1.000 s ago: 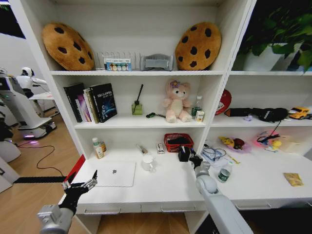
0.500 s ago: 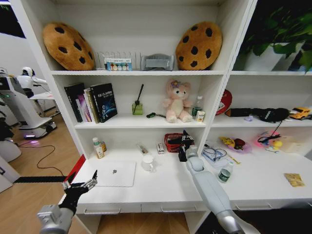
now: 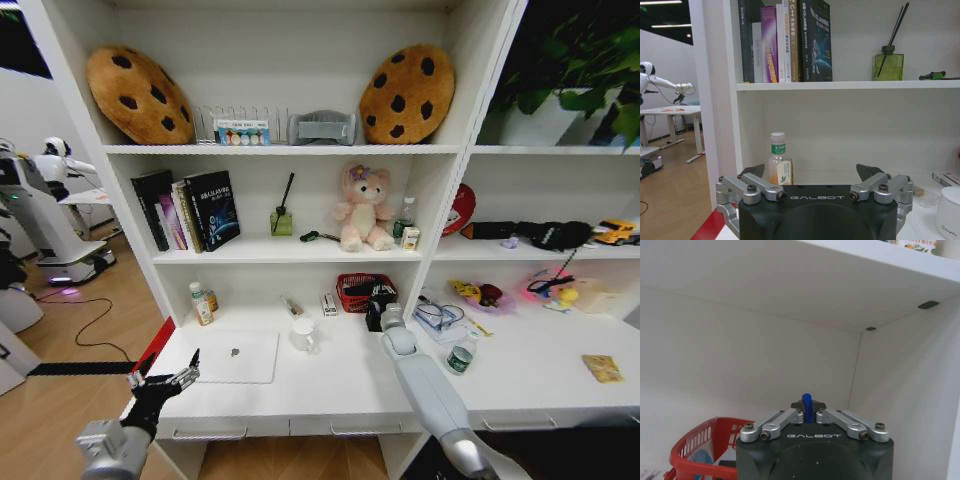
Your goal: Organize the objects on the table.
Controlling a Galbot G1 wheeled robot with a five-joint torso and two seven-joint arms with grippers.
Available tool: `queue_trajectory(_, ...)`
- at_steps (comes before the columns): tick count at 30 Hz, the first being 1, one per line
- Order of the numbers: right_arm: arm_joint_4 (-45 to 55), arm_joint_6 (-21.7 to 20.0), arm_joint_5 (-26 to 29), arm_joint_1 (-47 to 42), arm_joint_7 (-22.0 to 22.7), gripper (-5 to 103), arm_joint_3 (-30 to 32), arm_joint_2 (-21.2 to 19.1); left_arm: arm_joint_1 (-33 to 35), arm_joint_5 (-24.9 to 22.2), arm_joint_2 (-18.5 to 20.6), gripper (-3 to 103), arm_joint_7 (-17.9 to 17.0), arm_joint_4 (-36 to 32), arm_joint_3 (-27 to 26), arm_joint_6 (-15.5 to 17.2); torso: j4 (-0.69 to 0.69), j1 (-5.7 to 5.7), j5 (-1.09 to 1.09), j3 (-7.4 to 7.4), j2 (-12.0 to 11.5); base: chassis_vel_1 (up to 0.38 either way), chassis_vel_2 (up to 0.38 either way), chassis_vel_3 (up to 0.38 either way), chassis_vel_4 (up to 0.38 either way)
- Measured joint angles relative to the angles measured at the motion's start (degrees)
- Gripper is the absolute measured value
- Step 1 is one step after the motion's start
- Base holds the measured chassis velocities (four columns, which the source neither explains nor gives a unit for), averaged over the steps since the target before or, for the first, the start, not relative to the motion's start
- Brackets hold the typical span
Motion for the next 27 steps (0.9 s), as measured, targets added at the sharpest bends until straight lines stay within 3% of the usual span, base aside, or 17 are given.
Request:
queue_trajectory(2, 0.01, -0.03, -0.42, -0.26, 0.62, 4, 0.0, 0.08, 0.0, 0.0, 0.0, 100, 0.0, 0.0, 0.0, 0.0, 0.0, 0.0, 0.0, 0.0, 0.0, 0.0, 0.0, 0.0, 0.0)
queue_trajectory(4, 1.05, -0.34, -1.07, -1.06, 1.96, 20, -0.13, 0.08, 0.0, 0.0, 0.0, 100, 0.0, 0.0, 0.0, 0.0, 0.0, 0.0, 0.0, 0.0, 0.0, 0.0, 0.0, 0.0, 0.0)
queue_trajectory(7, 2.71, -1.05, -0.88, -1.81, 2.52, 25, -0.5, -0.35, 0.0, 0.0, 0.0, 100, 0.0, 0.0, 0.0, 0.0, 0.0, 0.0, 0.0, 0.0, 0.0, 0.0, 0.0, 0.0, 0.0)
queue_trajectory(9, 5.35, -1.96, 0.07, -2.75, 3.43, 36, -0.86, -1.19, 0.0, 0.0, 0.0, 100, 0.0, 0.0, 0.0, 0.0, 0.01, 0.0, 0.0, 0.0, 0.0, 0.0, 0.0, 0.0, 0.0)
queue_trajectory(12, 7.69, -2.58, 0.84, -3.98, 4.34, 41, -0.89, -1.82, 0.0, 0.0, 0.0, 100, 0.0, 0.0, 0.0, 0.0, 0.01, 0.0, 0.0, 0.0, 0.0, 0.0, 0.0, 0.0, 0.0)
queue_trajectory(15, 15.78, -5.76, 4.42, -8.95, 7.41, 57, -0.69, -3.97, 0.0, 0.0, 0.0, 100, 0.01, 0.0, 0.0, 0.0, 0.02, 0.0, -0.01, 0.0, 0.01, 0.0, 0.0, 0.0, 0.0)
queue_trajectory(16, 15.78, -5.76, 4.42, -8.95, 7.41, 57, -0.69, -3.97, 0.0, 0.0, 0.0, 100, 0.01, 0.0, 0.0, 0.0, 0.02, 0.0, -0.01, 0.0, 0.01, 0.0, 0.0, 0.0, 0.0)
queue_trajectory(19, 30.25, -13.77, 15.68, -18.38, 17.4, 74, 0.07, -7.76, 0.0, 0.0, 0.0, 100, 0.02, 0.0, 0.0, 0.0, -0.02, 0.0, -0.01, -0.01, 0.01, 0.0, 0.0, 0.0, 0.0)
queue_trajectory(22, 33.91, -15.62, 18.03, -21.08, 19.12, 80, 0.78, -8.3, 0.0, 0.0, 0.0, 100, 0.01, 0.0, 0.0, 0.0, -0.01, 0.0, -0.02, -0.01, 0.02, 0.0, 0.0, 0.0, 0.0)
queue_trajectory(25, 44.1, -21.14, 21.9, -30.82, 25.37, 95, 4.46, -8.32, 0.0, 0.0, -0.01, 100, 0.0, 0.0, 0.0, 0.0, 0.0, -0.01, 0.0, -0.01, 0.02, 0.0, 0.0, 0.0, 0.0)
queue_trajectory(27, 45.39, -21.93, 22.18, -32.4, 26.52, 98, 5.21, -8.05, 0.0, 0.0, 0.0, 100, 0.01, 0.0, 0.0, 0.0, 0.0, -0.01, 0.01, -0.01, 0.02, 0.0, 0.0, 0.0, 0.0)
